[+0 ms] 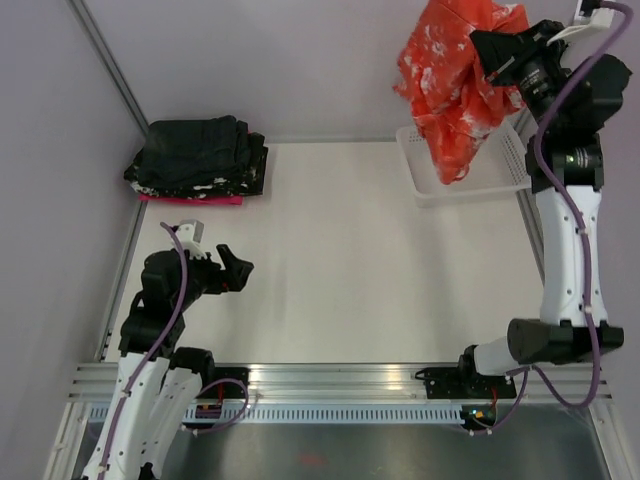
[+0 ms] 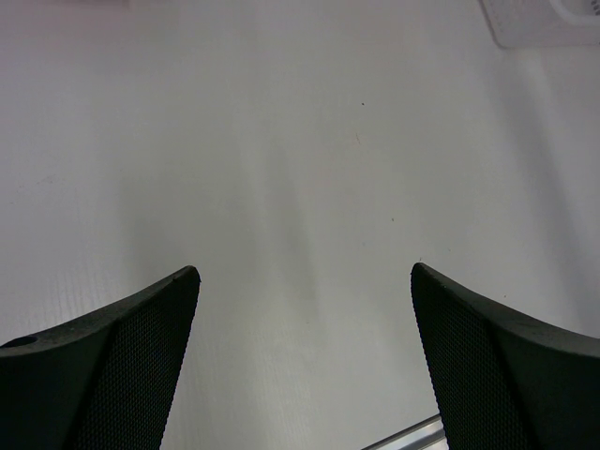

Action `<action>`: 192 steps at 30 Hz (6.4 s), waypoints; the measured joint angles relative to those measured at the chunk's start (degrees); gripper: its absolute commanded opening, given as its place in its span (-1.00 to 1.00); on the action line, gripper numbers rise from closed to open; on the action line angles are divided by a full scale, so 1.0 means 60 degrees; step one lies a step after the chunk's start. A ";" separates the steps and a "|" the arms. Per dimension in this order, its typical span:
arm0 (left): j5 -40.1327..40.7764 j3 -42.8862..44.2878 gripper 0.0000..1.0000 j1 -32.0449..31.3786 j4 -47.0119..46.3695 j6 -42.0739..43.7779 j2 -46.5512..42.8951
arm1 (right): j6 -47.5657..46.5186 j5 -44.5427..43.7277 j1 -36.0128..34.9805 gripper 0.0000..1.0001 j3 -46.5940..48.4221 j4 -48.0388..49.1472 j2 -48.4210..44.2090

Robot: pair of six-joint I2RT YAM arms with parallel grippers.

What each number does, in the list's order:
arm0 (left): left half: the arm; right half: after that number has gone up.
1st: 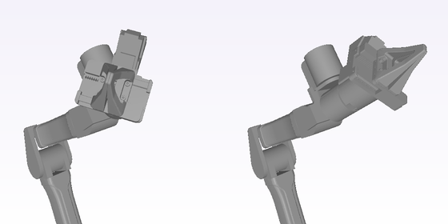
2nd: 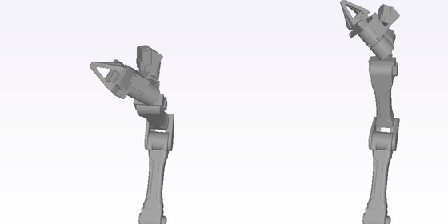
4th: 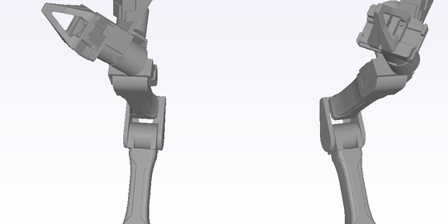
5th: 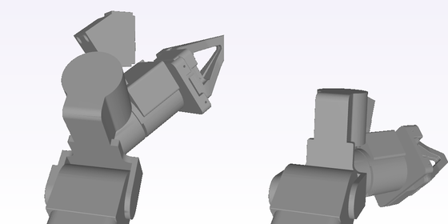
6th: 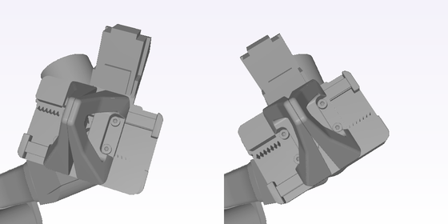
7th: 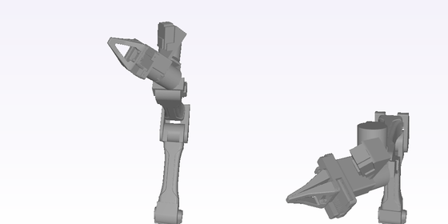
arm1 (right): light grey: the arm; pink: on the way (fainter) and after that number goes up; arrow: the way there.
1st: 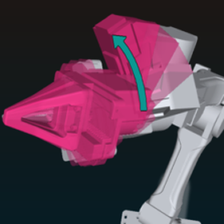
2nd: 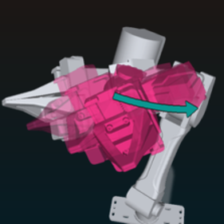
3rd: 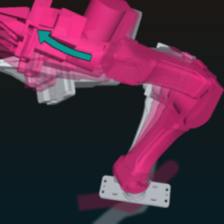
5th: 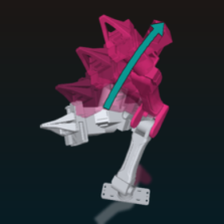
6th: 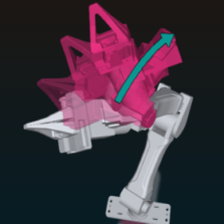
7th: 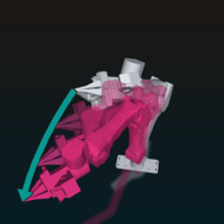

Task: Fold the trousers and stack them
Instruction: Move the trousers to the center of the board, then flatten the trousers out

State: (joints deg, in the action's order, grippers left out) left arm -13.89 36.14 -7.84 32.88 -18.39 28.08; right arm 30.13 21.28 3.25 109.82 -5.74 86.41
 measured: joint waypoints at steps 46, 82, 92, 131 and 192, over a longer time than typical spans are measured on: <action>0.0896 0.1180 0.88 -0.5082 -0.2335 -0.1275 0.6011 | -0.0565 -0.6346 -0.2787 0.81 -0.8375 -0.1016 -0.2182; 0.3825 0.4328 0.95 -0.7734 -0.2561 -0.0951 1.0160 | -0.0809 -0.2674 -0.1581 0.89 -0.9406 -0.0801 -0.2408; 0.4856 0.4885 -0.95 -0.8196 -0.2586 -0.1228 1.2091 | -0.0313 -0.3461 -0.1585 0.92 -1.1074 -0.3348 -0.8040; 0.5643 0.4532 0.99 -0.6830 0.0725 -0.0951 0.4852 | 0.0867 -0.3038 -0.2397 0.96 -1.0816 -0.4040 -0.8225; 0.1978 1.0859 0.99 -0.8171 -0.1552 -0.1770 1.2907 | 0.0506 -0.6889 -0.0787 0.96 -0.3748 -0.8222 -0.7482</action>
State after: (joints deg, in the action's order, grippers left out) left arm -2.02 101.30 -56.86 23.57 -29.02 105.51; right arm 33.17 -20.05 -1.48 87.33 -55.07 41.52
